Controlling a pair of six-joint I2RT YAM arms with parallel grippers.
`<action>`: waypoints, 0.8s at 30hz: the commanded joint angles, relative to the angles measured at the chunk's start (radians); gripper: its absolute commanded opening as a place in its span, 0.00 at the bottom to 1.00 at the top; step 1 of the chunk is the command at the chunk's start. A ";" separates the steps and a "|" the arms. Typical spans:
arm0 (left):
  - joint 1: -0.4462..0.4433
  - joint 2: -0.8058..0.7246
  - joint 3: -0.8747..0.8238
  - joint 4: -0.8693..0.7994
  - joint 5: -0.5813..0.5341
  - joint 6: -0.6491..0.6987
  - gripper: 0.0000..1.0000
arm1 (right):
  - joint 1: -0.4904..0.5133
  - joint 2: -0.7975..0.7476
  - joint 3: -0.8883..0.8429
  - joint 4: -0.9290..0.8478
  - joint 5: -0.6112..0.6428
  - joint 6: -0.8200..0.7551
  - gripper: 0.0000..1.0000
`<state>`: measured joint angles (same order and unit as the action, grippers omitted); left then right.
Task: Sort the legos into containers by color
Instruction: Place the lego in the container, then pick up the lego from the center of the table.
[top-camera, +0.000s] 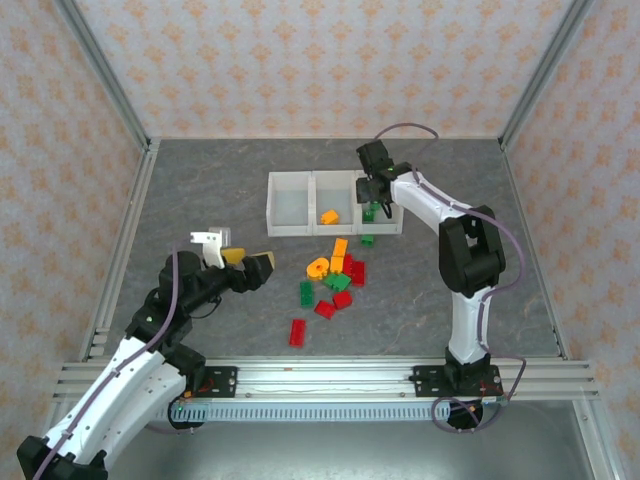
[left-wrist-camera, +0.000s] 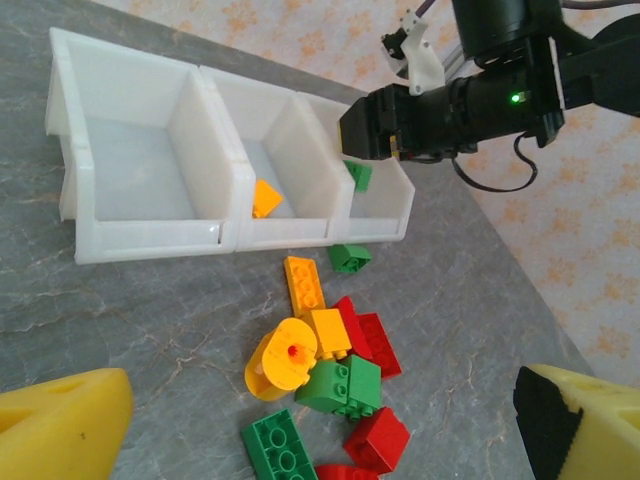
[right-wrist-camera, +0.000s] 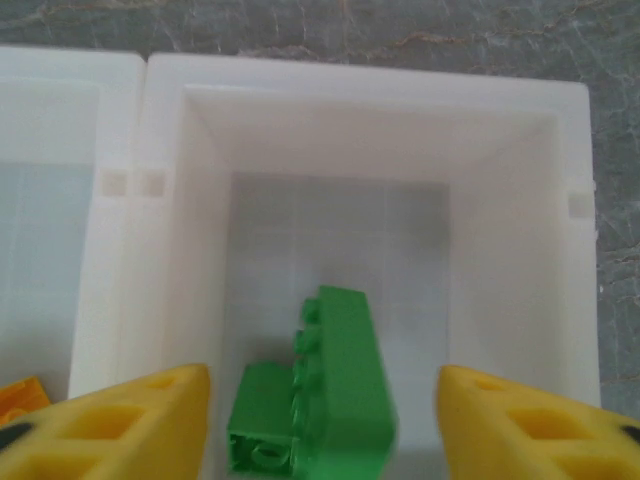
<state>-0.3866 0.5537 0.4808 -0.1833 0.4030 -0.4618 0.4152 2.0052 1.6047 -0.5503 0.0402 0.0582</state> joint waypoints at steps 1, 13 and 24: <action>-0.006 0.014 0.022 -0.016 -0.021 0.023 0.99 | -0.003 -0.095 0.013 -0.079 0.008 0.027 0.67; -0.007 0.047 0.038 -0.063 -0.096 0.022 0.99 | 0.032 -0.538 -0.479 0.064 -0.099 0.313 0.78; -0.009 0.052 0.033 -0.059 -0.093 0.016 0.99 | 0.117 -0.452 -0.596 0.195 -0.066 0.433 0.78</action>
<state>-0.3866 0.6048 0.4850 -0.2356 0.3248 -0.4618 0.5266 1.5196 0.9863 -0.4156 -0.0452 0.4515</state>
